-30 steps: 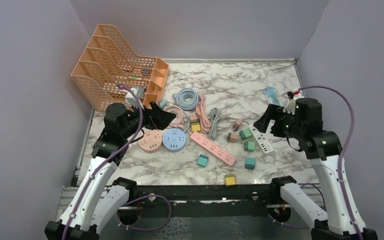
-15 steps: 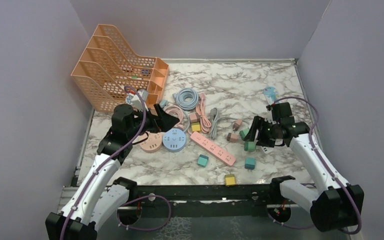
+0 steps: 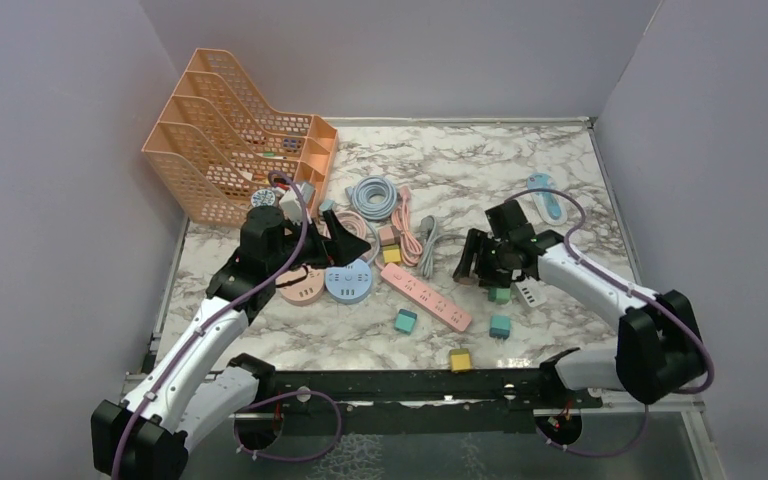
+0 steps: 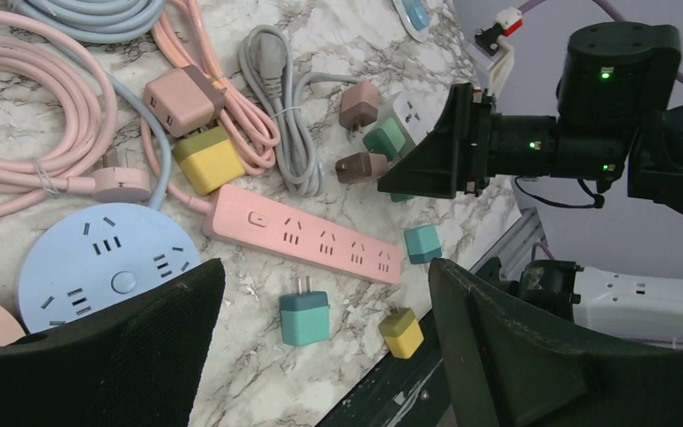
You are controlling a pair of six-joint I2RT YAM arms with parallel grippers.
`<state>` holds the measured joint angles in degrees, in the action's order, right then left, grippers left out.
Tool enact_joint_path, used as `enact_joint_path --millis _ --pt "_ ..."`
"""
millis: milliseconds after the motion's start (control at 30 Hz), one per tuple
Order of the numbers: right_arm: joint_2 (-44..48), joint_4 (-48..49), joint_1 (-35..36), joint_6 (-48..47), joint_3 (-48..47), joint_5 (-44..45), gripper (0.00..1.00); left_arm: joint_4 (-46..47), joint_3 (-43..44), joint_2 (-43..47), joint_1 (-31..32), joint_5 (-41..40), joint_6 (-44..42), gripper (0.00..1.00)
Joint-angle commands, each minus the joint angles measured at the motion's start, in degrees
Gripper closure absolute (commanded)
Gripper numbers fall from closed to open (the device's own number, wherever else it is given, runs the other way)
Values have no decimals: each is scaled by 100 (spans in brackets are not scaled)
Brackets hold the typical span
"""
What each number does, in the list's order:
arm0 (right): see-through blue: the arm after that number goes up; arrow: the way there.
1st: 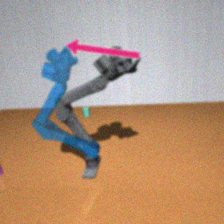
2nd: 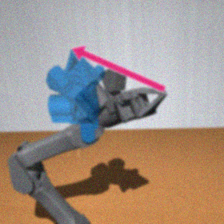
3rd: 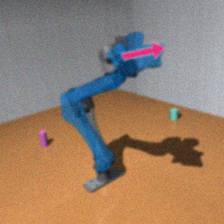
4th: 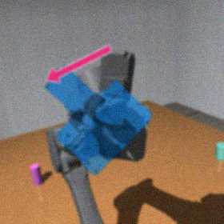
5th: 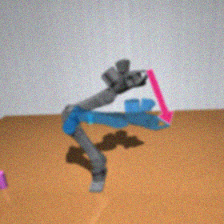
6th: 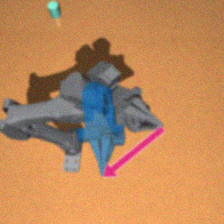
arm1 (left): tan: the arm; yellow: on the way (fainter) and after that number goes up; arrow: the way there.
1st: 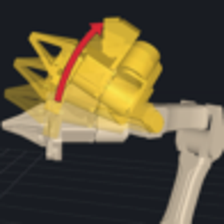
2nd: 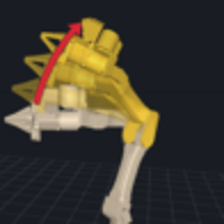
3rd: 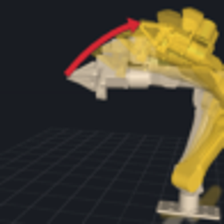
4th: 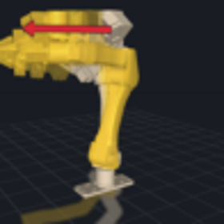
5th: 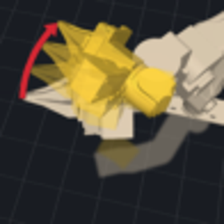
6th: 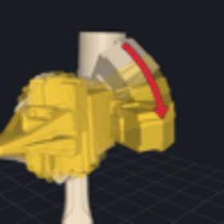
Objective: Insert the plug
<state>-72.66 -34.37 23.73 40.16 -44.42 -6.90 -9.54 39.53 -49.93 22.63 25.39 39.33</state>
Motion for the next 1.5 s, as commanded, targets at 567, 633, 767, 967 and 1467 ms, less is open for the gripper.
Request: enact_joint_path --millis 567,633,767,967,1467 --pt "-1275 510 326 224 -489 1274 55 132 -147 124 60 57 59 12" --pt "-1127 611 323 104 -447 1132 57 179 -112 67 80 290 21 12" --pt "-534 1049 319 -250 -269 790 58 191 -44 -133 195 519 117 12" --pt "812 2439 326 -794 442 -131 58 653 -10 -536 618 188 1442 12" --pt "2106 4589 323 -665 1263 -1878 58 2371 275 -1735 2130 -1556 5222 1"
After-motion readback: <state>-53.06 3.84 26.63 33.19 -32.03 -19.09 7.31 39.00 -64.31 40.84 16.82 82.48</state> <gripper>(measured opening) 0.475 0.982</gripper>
